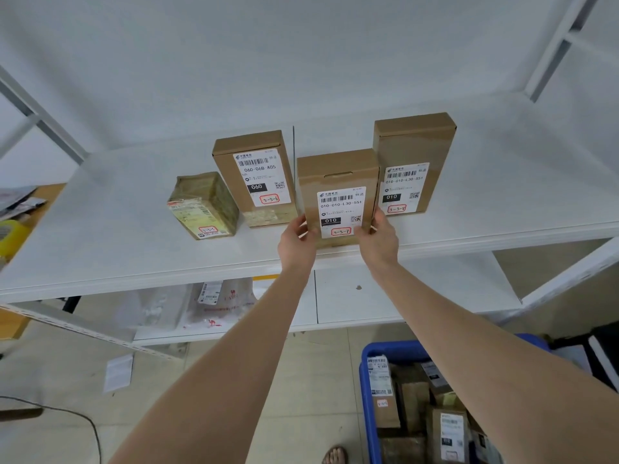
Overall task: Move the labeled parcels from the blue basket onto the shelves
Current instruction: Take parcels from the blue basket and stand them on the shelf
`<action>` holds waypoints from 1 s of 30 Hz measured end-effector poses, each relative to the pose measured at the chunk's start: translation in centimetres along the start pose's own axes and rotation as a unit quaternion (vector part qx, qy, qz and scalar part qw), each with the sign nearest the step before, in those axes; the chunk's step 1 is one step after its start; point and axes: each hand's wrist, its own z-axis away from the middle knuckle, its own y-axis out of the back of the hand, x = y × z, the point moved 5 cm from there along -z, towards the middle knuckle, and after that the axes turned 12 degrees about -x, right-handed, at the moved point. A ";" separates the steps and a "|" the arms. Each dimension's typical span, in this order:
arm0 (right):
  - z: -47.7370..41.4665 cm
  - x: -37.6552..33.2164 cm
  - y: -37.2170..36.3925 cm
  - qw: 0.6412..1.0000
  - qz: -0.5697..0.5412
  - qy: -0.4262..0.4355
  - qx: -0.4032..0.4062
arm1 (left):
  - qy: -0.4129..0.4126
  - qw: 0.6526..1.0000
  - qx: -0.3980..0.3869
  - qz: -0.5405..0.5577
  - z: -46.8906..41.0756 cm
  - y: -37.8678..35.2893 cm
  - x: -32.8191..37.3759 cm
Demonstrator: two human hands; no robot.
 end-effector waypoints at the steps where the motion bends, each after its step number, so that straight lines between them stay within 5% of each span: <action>1: 0.1 -0.1 -0.1 1.000 0.018 0.002 -0.004 | 0.000 1.000 -0.001 -0.007 0.0 -0.1 -0.1; 18: 1.7 1.2 -1.2 0.991 0.133 -0.022 -0.023 | 0.014 0.998 -0.022 -0.062 0.9 -0.7 -1.7; 30: 2.3 1.5 -1.1 0.994 0.102 -0.049 -0.006 | 0.025 0.997 -0.003 -0.073 0.6 -0.4 -2.2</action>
